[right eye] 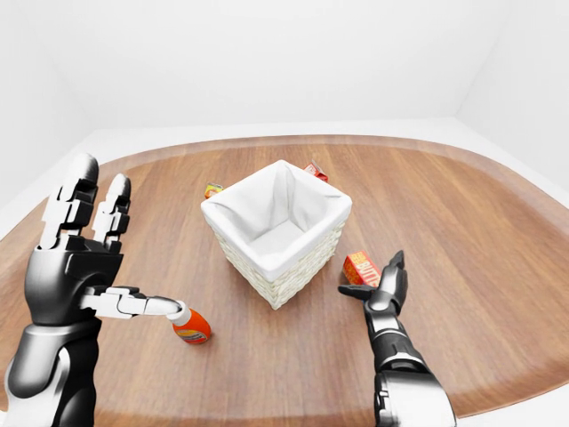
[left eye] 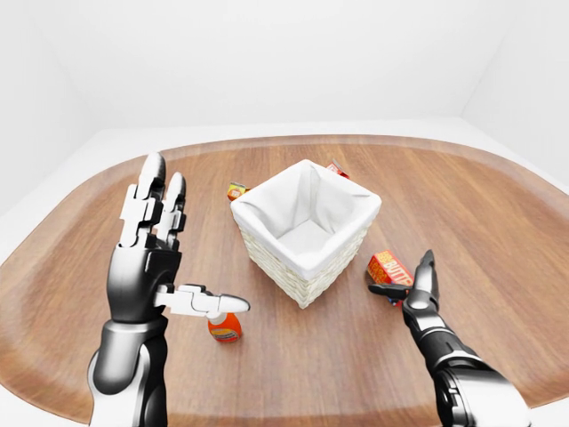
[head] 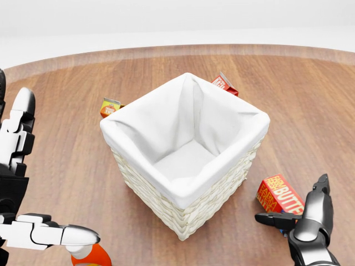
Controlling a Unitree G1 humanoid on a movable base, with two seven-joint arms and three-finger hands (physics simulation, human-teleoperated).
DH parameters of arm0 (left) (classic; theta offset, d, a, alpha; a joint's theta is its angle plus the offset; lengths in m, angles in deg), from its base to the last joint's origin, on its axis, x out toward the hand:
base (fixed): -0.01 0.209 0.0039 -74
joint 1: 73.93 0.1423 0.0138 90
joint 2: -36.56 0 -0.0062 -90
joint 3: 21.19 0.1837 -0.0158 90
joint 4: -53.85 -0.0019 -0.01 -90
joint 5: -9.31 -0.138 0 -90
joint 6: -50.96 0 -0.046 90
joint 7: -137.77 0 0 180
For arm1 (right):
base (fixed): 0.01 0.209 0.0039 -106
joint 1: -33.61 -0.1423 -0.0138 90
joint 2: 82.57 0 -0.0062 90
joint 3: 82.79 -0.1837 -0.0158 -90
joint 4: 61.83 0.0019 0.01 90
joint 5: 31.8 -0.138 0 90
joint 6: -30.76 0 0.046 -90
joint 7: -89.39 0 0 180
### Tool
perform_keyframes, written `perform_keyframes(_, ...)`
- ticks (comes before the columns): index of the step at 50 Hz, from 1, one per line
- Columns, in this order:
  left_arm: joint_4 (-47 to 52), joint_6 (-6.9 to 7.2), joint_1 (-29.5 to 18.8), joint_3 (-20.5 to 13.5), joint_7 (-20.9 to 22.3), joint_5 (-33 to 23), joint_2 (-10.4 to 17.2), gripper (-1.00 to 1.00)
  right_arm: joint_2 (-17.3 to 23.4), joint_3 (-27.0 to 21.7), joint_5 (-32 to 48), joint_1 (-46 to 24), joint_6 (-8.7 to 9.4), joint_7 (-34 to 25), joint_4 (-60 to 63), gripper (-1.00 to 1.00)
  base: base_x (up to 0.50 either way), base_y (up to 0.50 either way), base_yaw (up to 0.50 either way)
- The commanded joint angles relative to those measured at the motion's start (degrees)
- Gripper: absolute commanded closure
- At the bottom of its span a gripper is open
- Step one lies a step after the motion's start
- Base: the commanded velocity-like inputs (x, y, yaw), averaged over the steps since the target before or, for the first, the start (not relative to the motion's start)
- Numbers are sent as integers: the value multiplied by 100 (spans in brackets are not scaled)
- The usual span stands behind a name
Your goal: Pick up the butter and put it in the basket.
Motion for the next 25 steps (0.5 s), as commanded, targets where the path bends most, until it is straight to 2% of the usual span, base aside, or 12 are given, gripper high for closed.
perform_keyframes(1,-78,0,1,29,-16,-18,-1,-100,222,107,577,-109,0,396,-976,-100,0,0,0)
perform_keyframes(7,-71,0,15,19,-6,-2,-1,-100,209,-43,535,-139,0,311,-1004,-100,0,0,0)
perform_keyframes(9,-62,0,-8,-13,-7,39,3,-100,200,41,650,-162,0,191,-1020,-100,0,0,0)
perform_keyframes(10,-59,0,-4,-15,-8,45,2,-100,203,80,733,-165,0,186,-1026,-76,0,0,0)
perform_keyframes(11,-55,0,-1,-19,-7,57,1,-100,198,59,756,-154,0,279,-1027,-22,0,0,0)
perform_keyframes(12,-50,0,5,-25,-5,65,3,-100,193,25,747,-161,0,323,-1030,65,0,0,0)
perform_keyframes(13,-48,0,5,-35,-2,76,4,-100,183,15,750,-145,0,334,-1029,100,0,0,0)
perform_keyframes(25,21,0,-11,-73,-25,123,9,-100,204,114,955,-60,0,284,-1014,100,0,0,0)
